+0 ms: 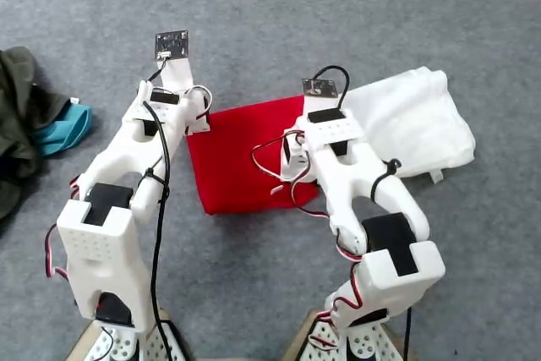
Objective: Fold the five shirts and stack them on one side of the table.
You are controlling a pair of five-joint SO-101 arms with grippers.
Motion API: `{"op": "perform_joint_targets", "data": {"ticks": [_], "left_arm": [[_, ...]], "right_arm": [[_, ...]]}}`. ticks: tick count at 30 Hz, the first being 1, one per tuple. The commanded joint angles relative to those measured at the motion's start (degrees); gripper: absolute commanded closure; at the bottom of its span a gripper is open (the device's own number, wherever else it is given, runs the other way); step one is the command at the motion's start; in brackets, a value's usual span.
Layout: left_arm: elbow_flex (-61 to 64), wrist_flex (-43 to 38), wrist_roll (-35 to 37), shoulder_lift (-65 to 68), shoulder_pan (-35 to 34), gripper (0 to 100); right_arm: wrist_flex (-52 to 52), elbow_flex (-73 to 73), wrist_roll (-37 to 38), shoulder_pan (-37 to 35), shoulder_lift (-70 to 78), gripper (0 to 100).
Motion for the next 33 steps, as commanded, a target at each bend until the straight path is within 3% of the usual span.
{"op": "perform_joint_targets", "data": {"ticks": [1, 4, 8, 18, 21, 33], "left_arm": [[-1.5, 0.9, 0.1, -0.9, -1.7, 97], [-4.5, 5.1, 0.4, -1.0, -1.7, 97], [-13.1, 19.9, 0.2, -2.6, -1.7, 96], [-27.5, 43.2, 2.9, -2.9, -4.4, 66], [-28.1, 44.6, 6.8, -1.8, -5.3, 64], [-29.3, 44.5, 7.3, 8.8, -2.6, 64]], "right_arm": [[-0.6, 0.9, 0.1, 1.8, 0.8, 98.4], [-0.5, 0.8, 0.1, 3.2, 2.2, 98.4], [-1.5, 0.7, 1.1, 3.2, 5.8, 98.4], [-1.7, -0.6, 0.7, 3.2, 6.5, 98.1], [-1.7, -0.6, 0.7, 3.2, 6.5, 98.2], [-1.8, -0.6, 0.7, 3.2, 6.5, 98.4]]}}
